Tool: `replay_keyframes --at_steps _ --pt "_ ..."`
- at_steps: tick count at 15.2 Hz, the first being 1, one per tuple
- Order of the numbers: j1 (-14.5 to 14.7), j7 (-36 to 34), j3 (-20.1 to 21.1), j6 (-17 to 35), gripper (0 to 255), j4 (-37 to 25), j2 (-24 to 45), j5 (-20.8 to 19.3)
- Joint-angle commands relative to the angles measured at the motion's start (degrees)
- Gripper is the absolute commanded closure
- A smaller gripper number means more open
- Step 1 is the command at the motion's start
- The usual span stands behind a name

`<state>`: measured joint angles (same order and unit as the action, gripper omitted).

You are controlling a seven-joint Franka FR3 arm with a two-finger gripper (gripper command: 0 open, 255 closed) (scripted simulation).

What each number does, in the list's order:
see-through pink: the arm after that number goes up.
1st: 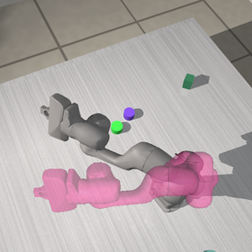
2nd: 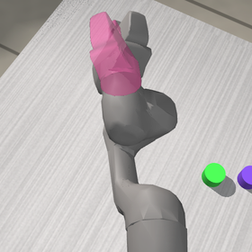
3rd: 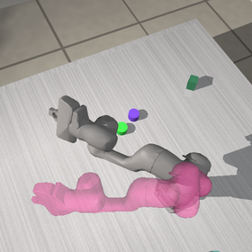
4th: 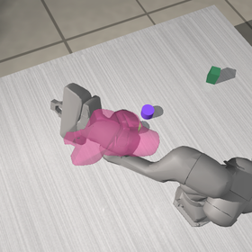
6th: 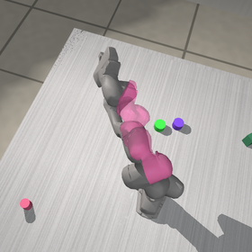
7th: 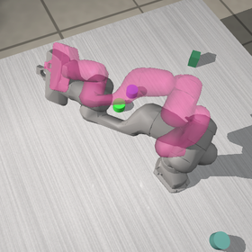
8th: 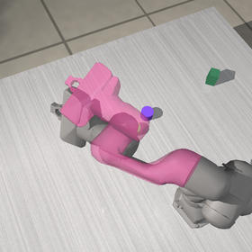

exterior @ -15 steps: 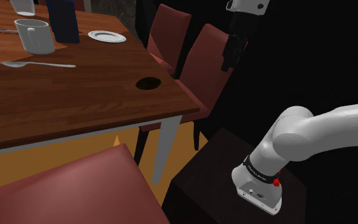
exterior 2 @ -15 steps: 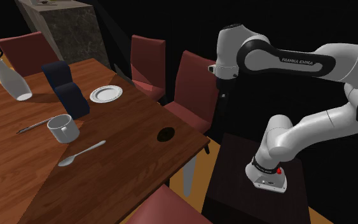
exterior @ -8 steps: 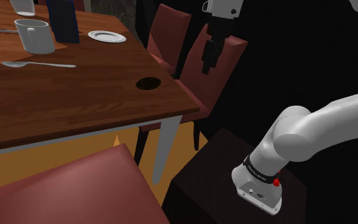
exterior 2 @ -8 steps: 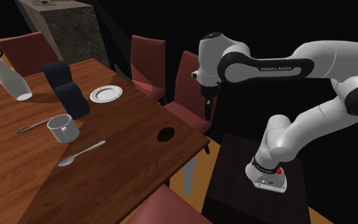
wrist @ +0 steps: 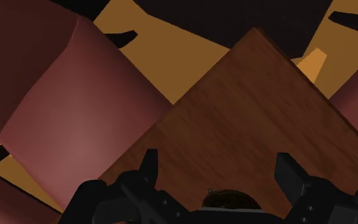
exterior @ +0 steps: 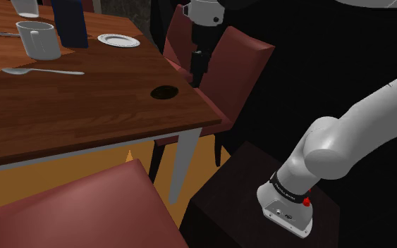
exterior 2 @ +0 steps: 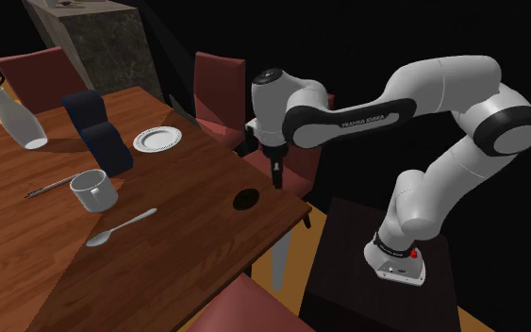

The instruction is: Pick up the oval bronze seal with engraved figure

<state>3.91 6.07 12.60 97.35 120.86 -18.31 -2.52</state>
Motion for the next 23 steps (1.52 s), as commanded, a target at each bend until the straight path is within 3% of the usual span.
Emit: replay_keyframes --at_steps 1,6,15,16,23 --pt "0.6 -0.3 1.8 2.1 0 -2.2 4.5 -2.3" --pt "2.0 -1.1 5.0 4.5 0 -8.7 14.3 -8.6" --pt "2.0 -2.4 5.0 10.0 0 -4.2 15.4 -9.2" --pt "2.0 -2.4 5.0 10.0 255 -3.8 15.2 -9.1" --pt "2.0 -2.4 5.0 10.1 255 -3.9 15.2 -9.1"
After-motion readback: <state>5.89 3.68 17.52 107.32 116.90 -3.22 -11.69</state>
